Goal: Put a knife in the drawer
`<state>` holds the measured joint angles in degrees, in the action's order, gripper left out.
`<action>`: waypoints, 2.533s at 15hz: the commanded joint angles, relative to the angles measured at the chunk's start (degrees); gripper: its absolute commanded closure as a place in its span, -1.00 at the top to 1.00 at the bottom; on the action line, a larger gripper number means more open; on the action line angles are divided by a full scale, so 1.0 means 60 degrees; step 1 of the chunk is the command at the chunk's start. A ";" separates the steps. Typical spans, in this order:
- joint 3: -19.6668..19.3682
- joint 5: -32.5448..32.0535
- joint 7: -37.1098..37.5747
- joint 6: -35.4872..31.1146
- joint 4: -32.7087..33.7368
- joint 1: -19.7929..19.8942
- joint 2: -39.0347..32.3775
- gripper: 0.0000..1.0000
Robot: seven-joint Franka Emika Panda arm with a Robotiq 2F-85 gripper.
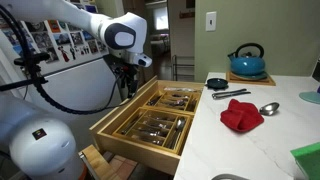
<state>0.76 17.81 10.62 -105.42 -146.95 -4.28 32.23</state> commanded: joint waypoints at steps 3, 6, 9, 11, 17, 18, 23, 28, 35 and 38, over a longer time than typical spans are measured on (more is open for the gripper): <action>0.0151 0.0070 -0.0071 0.0042 0.0017 0.0175 -0.0012 1.00; 0.0151 0.0070 -0.0071 0.0042 0.0017 0.0175 -0.0014 1.00; 0.0151 0.0070 -0.0071 0.0042 0.0017 0.0175 -0.0017 1.00; 0.0151 0.0070 -0.0071 0.0042 0.0017 0.0175 -0.0017 1.00; 0.0151 0.0070 -0.0071 0.0042 0.0017 0.0175 -0.0018 1.00; 0.0151 0.0070 -0.0071 0.0042 0.0017 0.0175 -0.0018 1.00; -0.0599 0.0277 -0.0192 -0.0357 0.0292 0.0887 -0.0498 1.00; -0.1170 0.0044 -0.0403 -0.1278 0.1147 0.1585 -0.1416 1.00; -0.0980 -0.1179 0.0193 -0.3303 0.2761 0.2033 -0.2942 1.00; -0.0947 -0.2194 0.0705 -0.3609 0.3357 0.2158 -0.3570 1.00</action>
<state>-5.77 9.53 11.70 -125.69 -130.53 7.38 15.05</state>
